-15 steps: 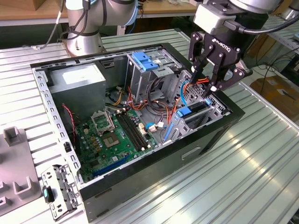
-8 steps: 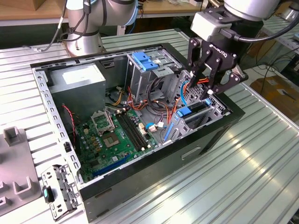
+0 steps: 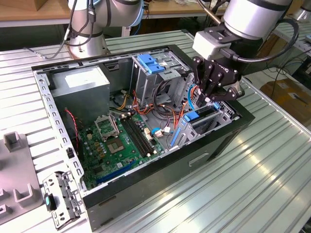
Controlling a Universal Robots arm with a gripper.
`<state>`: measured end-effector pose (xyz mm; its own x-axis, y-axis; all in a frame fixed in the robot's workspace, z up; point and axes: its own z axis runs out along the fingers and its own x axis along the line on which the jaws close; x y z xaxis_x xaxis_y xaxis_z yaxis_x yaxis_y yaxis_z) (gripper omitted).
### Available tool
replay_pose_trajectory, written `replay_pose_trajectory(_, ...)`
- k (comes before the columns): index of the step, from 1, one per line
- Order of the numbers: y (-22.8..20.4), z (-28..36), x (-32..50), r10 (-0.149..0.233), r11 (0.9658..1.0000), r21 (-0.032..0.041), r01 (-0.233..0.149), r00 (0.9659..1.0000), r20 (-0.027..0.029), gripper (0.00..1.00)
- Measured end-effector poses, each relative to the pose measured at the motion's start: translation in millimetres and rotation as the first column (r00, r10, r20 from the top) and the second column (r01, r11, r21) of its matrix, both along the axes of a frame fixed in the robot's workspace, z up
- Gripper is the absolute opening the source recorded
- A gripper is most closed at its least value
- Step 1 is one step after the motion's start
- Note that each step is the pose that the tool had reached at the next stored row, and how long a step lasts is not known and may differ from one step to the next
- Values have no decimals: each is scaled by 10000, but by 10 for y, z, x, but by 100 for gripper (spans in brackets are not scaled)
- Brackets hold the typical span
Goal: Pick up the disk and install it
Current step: 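Insert the disk into the insertion slot, then insert the first disk wire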
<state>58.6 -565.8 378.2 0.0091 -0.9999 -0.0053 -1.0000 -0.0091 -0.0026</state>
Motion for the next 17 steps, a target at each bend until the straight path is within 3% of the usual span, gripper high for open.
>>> replay_pose_trajectory(4, 0, -90, 0, 4, 10000, 3, -4, 10000, 0, 11)
replay_pose_trajectory(17, 0, -98, 1, 4, 10000, 4, -4, 10000, 0, 11)
